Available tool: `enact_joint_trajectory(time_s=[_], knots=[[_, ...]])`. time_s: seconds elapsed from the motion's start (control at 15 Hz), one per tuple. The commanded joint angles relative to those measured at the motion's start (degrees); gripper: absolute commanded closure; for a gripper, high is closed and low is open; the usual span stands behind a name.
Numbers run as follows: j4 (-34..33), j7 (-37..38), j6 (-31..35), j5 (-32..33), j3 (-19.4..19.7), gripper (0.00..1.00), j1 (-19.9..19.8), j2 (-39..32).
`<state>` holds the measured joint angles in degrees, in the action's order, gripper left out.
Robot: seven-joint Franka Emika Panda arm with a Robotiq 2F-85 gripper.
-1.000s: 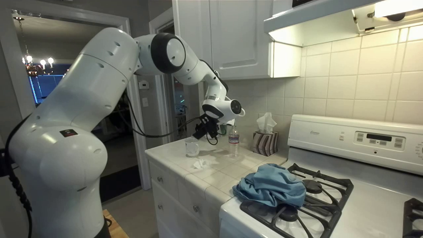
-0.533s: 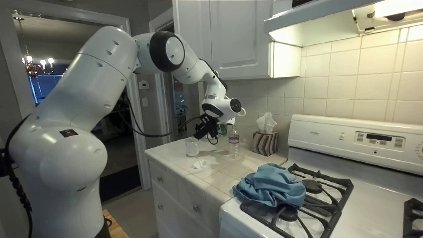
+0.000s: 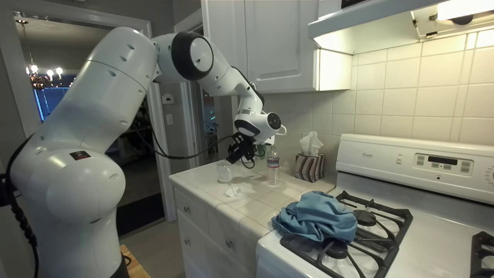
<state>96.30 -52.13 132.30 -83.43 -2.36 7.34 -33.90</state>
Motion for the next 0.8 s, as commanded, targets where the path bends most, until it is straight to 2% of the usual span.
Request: enact_joint_trajectory(time_s=[0.0,0.73], knots=[[3.2,2.7,2.1,3.4,-0.3,0.99,0.2,2.9],[4.9,4.6,4.4,6.2,-1.3,0.99,0.2,4.6]])
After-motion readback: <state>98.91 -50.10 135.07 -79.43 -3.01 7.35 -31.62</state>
